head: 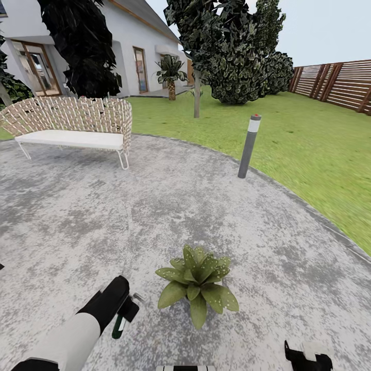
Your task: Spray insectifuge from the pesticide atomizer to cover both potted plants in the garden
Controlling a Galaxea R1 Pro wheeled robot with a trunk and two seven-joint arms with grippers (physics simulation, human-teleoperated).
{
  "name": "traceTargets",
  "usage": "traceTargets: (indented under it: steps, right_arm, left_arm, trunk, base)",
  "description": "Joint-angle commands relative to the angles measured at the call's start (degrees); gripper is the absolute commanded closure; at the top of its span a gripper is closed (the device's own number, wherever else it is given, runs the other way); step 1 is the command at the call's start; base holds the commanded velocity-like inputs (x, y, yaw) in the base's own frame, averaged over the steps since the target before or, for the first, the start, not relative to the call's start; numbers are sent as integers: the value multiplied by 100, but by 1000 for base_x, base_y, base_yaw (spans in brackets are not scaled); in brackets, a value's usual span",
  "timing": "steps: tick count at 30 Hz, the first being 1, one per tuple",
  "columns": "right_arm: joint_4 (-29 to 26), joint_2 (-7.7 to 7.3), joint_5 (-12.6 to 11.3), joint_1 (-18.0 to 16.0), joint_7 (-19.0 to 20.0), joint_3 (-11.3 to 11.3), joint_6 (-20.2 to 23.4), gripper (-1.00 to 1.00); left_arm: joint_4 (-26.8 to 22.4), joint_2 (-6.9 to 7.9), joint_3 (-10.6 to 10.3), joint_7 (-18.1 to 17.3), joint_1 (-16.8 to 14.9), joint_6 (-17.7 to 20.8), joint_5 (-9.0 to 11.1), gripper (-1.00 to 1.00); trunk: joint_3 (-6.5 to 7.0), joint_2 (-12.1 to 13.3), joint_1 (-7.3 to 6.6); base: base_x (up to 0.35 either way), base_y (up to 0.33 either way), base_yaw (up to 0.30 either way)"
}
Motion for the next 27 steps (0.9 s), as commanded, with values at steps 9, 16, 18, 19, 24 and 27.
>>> traceTargets:
  steps: [9,16,18,19,24,27]
  right_arm:
    - [-866,-60,46,-17,27,-3,221,-100]
    - [-616,-32,75,-18,39,35,227,-100]
    - [-499,-32,83,-18,285,36,227,-100]
    - [-482,-35,84,-18,484,31,227,-100]
    - [-461,-65,79,-18,1230,-2,219,-100]
    - [-456,-67,78,-18,1257,2,218,-100]
  left_arm:
    - [-68,-54,-16,-54,-65,-36,-39,100]
    - [-71,-24,-21,-24,-96,-40,-61,100]
    - [-40,0,-16,146,-43,-67,-69,100]
    - [-21,4,-13,247,-33,-77,-70,100]
    - [80,-111,-21,636,-8,-304,-11,100]
    - [168,-294,-32,657,-6,-339,-24,100]
  trunk:
    - [-5,-2,-1]
    - [-5,-2,-1]
    - [-5,-2,-1]
    - [-5,-2,-1]
    - [-5,-2,-1]
    - [-5,-2,-1]
  base:
    - [0,0,0]
    - [0,0,0]
    - [0,0,0]
    - [0,0,0]
    - [0,0,0]
    - [0,0,0]
